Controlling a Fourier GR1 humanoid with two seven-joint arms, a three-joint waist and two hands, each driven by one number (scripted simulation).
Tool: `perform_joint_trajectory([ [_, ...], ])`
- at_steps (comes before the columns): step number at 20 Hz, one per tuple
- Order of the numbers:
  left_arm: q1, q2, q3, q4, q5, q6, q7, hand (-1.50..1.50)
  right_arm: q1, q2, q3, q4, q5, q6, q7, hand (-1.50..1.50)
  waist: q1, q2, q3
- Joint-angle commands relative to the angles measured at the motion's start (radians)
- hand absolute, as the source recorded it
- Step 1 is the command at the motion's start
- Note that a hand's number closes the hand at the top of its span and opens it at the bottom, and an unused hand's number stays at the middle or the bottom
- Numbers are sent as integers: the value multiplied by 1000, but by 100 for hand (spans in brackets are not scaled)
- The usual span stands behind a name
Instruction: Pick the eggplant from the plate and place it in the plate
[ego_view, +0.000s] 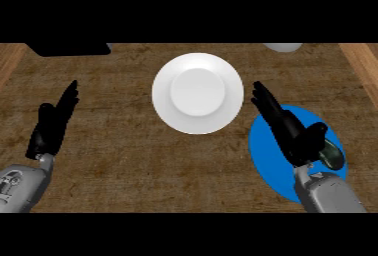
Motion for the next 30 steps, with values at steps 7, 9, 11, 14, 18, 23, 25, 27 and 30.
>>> perform_joint_trajectory([
  [7,72,-80,18,-28,60,-41,-115,0,-105,-317,-148,-121,37,283,-107,150,0,-65,-37],
  [9,177,-111,19,-45,95,-95,-250,0,106,-99,-246,-12,-96,170,-315,-150,26,-20,-11],
  [11,169,-89,59,-27,121,-130,-269,0,185,-89,-294,22,-222,301,-433,-150,22,-19,-10],
  [14,182,-111,49,-47,96,-113,-265,0,245,-90,-301,104,-155,402,-654,-150,30,-20,-10],
  [18,189,-120,65,-14,81,-145,-307,0,308,-102,-335,134,-28,363,-794,-150,27,-20,-12],
  [23,223,-98,91,-94,96,-184,-249,0,326,-202,-458,225,-57,425,-809,-150,32,-22,-12],
  [25,228,-126,86,-15,73,-173,-324,0,280,-287,-474,245,-1,405,-762,-150,34,-20,-12],
  [27,232,-124,88,-32,73,-167,-308,0,315,-375,-489,163,-7,438,-669,-150,27,-23,-13],
  [30,189,-149,95,34,66,-173,-338,0,285,-452,-467,204,96,451,-666,-150,29,-19,-13],
])
